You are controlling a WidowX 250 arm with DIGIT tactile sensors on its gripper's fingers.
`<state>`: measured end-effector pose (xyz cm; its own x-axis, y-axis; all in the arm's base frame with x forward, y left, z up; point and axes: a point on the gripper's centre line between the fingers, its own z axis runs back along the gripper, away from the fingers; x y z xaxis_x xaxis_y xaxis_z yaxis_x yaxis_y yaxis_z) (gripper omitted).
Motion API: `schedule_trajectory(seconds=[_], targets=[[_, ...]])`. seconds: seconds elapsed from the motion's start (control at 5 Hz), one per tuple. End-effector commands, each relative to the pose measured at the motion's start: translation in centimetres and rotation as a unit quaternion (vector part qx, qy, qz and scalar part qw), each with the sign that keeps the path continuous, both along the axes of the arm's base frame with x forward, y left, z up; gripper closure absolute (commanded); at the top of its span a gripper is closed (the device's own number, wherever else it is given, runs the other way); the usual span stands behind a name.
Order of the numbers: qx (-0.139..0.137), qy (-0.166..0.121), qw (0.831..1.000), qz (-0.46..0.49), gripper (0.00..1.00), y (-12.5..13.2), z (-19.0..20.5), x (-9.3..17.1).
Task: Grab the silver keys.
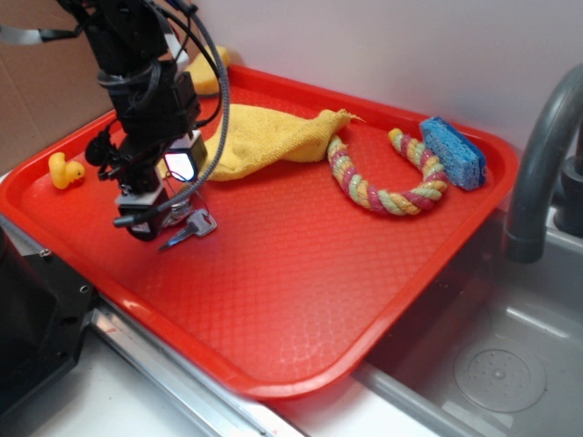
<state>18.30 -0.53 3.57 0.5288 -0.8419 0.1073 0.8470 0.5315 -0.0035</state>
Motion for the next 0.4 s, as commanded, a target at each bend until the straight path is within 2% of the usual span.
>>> schedule_trajectory(seconds=[0.0, 0.2], targets=[[-0.024, -0.008, 0.999, 0.02, 1.0, 0.04, -0.22, 0.63], [-0.043, -0.009, 0.999, 0.026, 1.0, 0.22, -0.18, 0.53]])
